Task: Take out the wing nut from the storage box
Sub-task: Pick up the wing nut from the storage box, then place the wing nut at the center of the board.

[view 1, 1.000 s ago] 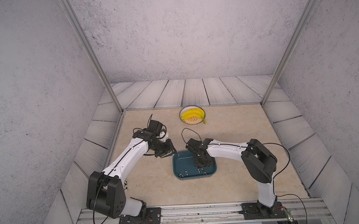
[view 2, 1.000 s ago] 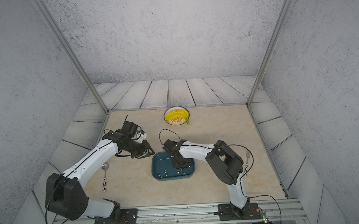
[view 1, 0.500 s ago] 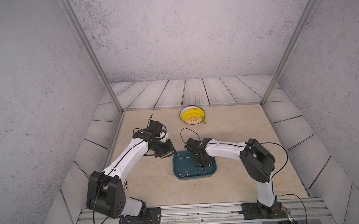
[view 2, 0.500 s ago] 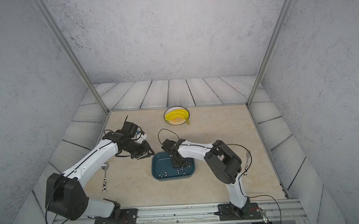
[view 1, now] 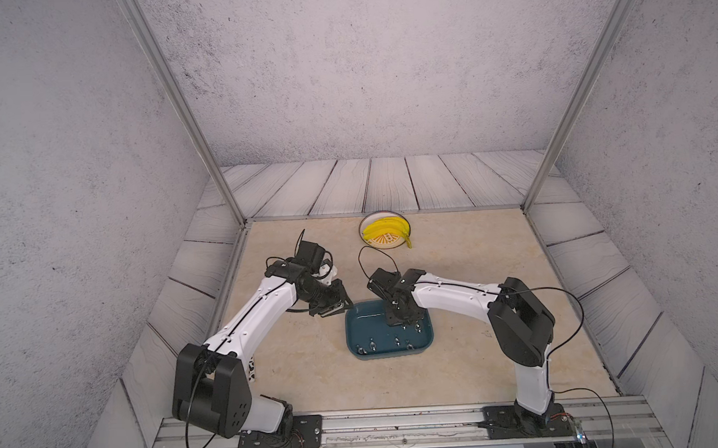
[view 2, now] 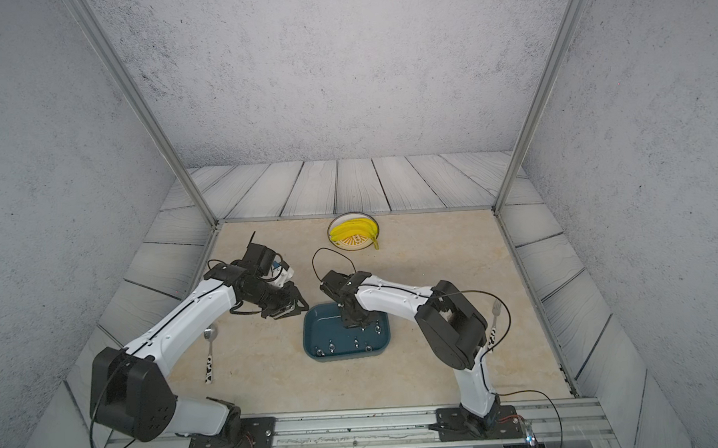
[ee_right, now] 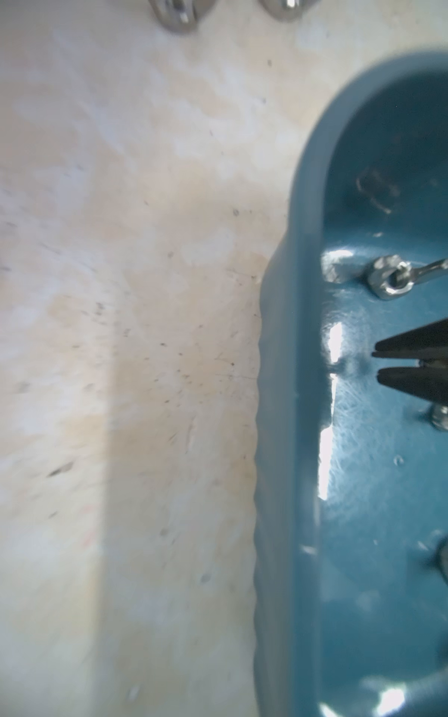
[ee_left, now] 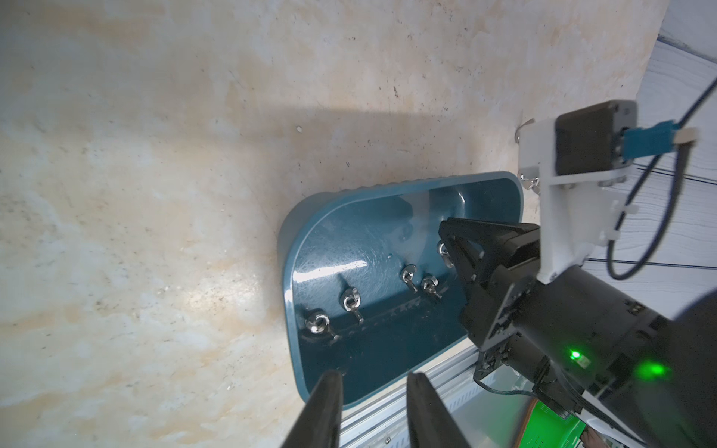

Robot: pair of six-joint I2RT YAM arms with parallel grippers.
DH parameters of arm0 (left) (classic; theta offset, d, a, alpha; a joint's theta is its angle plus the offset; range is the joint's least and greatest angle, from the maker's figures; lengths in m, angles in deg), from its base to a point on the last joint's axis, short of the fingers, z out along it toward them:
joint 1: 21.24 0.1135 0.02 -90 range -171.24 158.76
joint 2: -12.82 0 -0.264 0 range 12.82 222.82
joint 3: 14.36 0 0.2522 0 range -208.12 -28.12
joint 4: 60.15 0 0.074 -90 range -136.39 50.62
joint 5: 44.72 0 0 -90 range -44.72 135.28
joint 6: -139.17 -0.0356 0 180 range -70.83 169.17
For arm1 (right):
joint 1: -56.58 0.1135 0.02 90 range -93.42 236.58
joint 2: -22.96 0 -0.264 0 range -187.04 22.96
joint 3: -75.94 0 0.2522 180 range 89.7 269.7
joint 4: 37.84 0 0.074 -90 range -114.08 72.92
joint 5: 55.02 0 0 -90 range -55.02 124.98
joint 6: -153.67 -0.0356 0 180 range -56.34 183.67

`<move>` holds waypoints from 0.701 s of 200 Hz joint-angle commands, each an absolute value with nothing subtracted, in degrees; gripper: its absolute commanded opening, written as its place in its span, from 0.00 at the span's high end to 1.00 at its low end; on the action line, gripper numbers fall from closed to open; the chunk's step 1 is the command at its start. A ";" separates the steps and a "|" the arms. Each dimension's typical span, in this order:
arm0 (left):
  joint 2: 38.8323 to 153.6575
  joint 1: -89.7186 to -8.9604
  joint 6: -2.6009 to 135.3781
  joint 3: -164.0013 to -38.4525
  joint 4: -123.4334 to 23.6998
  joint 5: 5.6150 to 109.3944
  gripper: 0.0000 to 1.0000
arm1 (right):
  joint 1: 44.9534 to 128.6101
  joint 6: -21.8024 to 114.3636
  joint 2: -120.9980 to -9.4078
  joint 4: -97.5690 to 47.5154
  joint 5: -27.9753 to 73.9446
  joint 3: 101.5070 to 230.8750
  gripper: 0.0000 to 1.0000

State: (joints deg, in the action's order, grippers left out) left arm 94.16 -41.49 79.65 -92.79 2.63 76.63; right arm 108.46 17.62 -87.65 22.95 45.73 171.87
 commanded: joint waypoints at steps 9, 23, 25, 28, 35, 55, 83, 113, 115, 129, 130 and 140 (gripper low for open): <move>92.96 -41.75 80.10 -93.75 2.12 78.11 0.65 | 107.79 18.58 -84.18 25.78 48.96 172.77 1.00; 93.40 -42.68 80.28 -94.20 1.71 78.58 0.65 | 107.02 18.58 -82.72 26.61 50.09 172.46 1.00; 93.58 -42.86 80.35 -94.26 1.70 78.63 0.65 | 106.92 18.62 -82.47 26.74 50.34 172.31 1.00; 93.77 -43.19 80.37 -94.42 1.69 78.72 0.65 | 106.71 18.67 -82.11 26.79 50.50 172.05 1.00; 94.29 -44.04 80.37 -94.94 1.68 78.71 0.65 | 106.11 18.68 -80.97 26.80 50.97 171.29 1.00; 96.31 -47.75 79.81 -97.39 2.23 78.35 0.65 | 102.99 18.50 -77.09 27.39 52.60 167.95 1.00; 98.50 -53.66 77.71 -102.32 3.80 74.54 0.65 | 96.09 18.42 -70.36 26.17 52.74 159.96 1.00; 99.73 -56.81 76.38 -105.88 3.52 73.11 0.65 | 90.02 18.88 -66.95 22.03 49.67 151.05 1.00; 99.85 -56.94 76.30 -106.03 3.60 73.13 0.65 | 89.88 18.92 -66.97 21.92 49.66 150.72 1.00; 101.08 -57.48 75.73 -107.03 3.92 73.14 0.65 | 89.46 19.02 -67.48 20.07 49.42 148.17 1.00; 101.16 -57.51 75.72 -107.04 3.95 73.18 0.65 | 89.46 19.06 -67.61 19.93 49.41 148.03 1.00; 101.73 -57.84 75.71 -107.00 3.67 73.35 0.65 | 89.31 18.71 -68.48 18.64 49.49 146.52 1.00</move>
